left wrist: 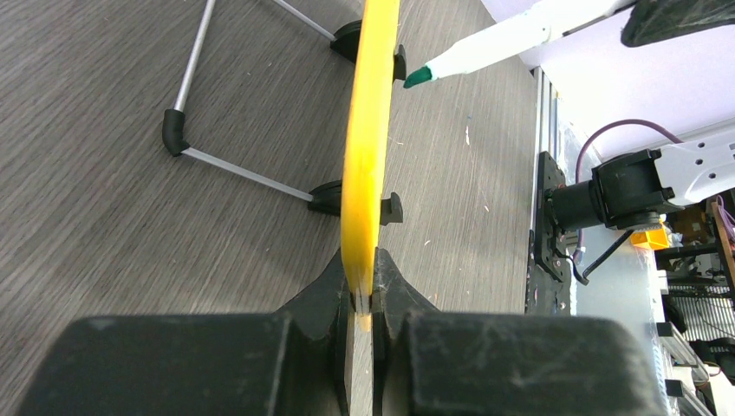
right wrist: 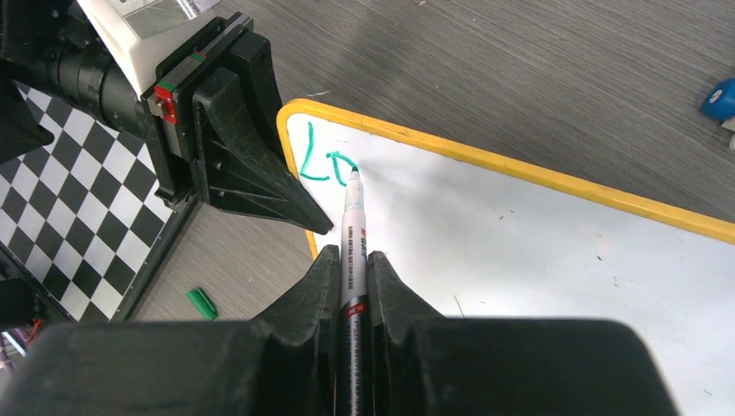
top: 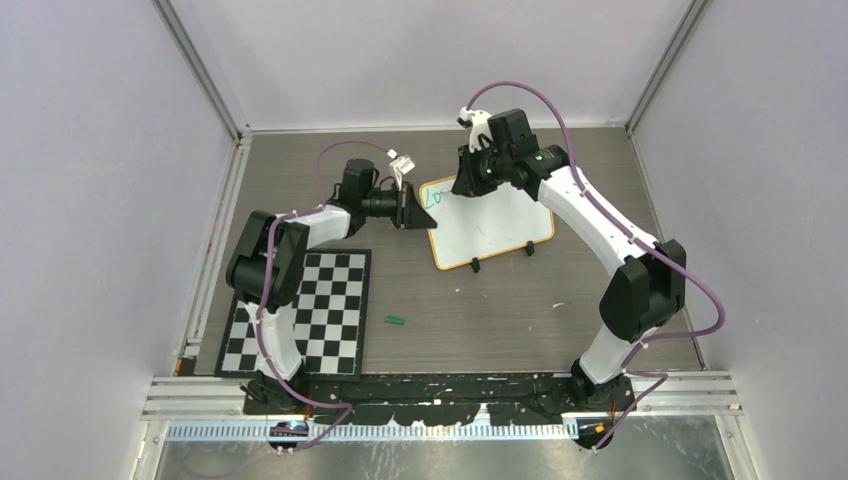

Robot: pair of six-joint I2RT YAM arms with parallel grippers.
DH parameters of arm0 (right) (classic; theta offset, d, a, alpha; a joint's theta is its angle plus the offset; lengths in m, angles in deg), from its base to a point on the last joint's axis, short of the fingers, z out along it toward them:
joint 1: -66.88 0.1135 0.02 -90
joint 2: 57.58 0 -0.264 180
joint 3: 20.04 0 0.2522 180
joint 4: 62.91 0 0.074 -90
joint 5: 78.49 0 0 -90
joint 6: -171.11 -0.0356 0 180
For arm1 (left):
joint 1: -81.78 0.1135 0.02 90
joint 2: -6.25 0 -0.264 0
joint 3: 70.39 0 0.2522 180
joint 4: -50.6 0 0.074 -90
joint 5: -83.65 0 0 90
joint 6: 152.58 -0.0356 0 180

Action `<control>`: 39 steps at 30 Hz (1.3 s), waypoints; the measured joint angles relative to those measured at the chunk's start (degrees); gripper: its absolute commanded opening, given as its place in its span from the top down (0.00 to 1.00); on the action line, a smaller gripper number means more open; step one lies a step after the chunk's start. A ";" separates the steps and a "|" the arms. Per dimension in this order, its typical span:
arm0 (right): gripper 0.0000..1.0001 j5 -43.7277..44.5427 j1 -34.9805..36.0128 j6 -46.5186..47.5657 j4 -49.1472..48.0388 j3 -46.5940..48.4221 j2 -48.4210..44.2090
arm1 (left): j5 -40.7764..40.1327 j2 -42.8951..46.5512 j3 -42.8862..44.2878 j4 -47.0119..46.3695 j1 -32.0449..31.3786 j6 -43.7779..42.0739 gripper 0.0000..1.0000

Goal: Write a sentence on the whiteboard

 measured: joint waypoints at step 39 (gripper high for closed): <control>1.00 1.01 -2.49 1.25 1.11 -1.09 0.02 | -0.09 0.00 -0.09 0.00 0.02 0.02 1.00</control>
